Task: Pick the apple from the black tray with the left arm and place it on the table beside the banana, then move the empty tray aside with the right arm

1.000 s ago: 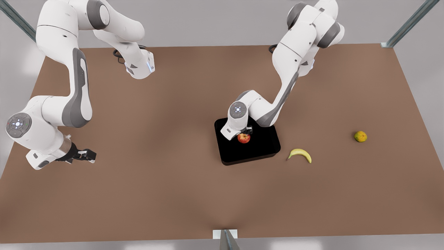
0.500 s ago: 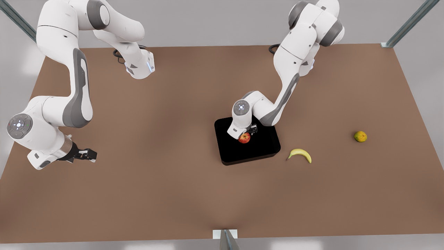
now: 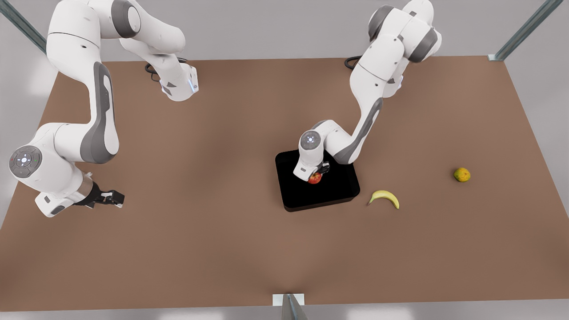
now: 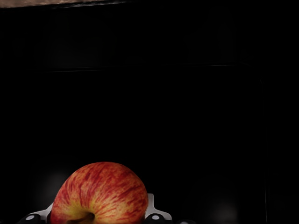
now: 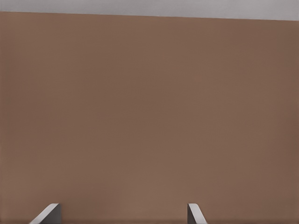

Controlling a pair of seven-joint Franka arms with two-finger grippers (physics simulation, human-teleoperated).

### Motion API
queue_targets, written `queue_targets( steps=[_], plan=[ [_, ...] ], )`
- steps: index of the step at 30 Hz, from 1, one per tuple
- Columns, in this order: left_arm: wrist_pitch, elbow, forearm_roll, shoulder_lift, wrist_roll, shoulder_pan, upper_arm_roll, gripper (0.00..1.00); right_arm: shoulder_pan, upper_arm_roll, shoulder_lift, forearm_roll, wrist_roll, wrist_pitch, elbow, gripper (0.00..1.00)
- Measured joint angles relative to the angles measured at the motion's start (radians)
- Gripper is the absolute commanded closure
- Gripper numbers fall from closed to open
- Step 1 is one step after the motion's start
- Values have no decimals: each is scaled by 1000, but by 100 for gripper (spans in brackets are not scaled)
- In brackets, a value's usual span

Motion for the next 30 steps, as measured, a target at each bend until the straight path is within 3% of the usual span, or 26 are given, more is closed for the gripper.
queue_targets(
  steps=[5, 8, 9, 12, 13, 15, 16, 17, 18, 23, 27, 30],
  plan=[
    [-221, 22, -49, -235, 70, 179, 0, 27, 2, 1, 0, 1, 0, -4, -2, 0],
    [-333, 43, -60, -253, 172, 395, 2, 26, 2, 53, -62, 5, 4, -81, -26, 0],
    [-350, 49, -52, -231, 213, 466, 3, 26, 3, 95, -111, 6, 10, -109, -62, 0],
    [-324, 65, -36, -100, 340, 642, 3, 26, 0, 341, -172, 6, 48, -181, -74, 0],
    [-306, 87, -31, -48, 383, 679, 4, 26, 9, 434, -167, 5, 74, -196, -60, 0],
    [-265, 114, -10, 23, 461, 723, 4, 26, 102, 523, -92, 1, 135, -208, 0, 0],
    [-246, 123, 0, 45, 497, 732, 4, 25, 145, 538, -49, -10, 169, -199, 16, 0],
    [-230, 130, 11, 61, 532, 738, 4, 16, 184, 545, -6, -30, 206, -186, 28, 0],
    [-213, 132, 17, 70, 565, 742, 4, 0, 217, 548, 52, -55, 245, -172, 60, 0],
    [-165, 166, 29, 30, 694, 746, 2, 0, 343, 537, 279, -166, 462, -118, 303, 0],
    [-328, 457, -36, -76, 767, 744, -64, 0, 413, 489, 384, -238, 626, -44, 332, 0],
    [-433, 504, -104, -123, 791, 749, -111, 0, 451, 459, 439, -267, 732, 17, 333, 0]
  ],
)
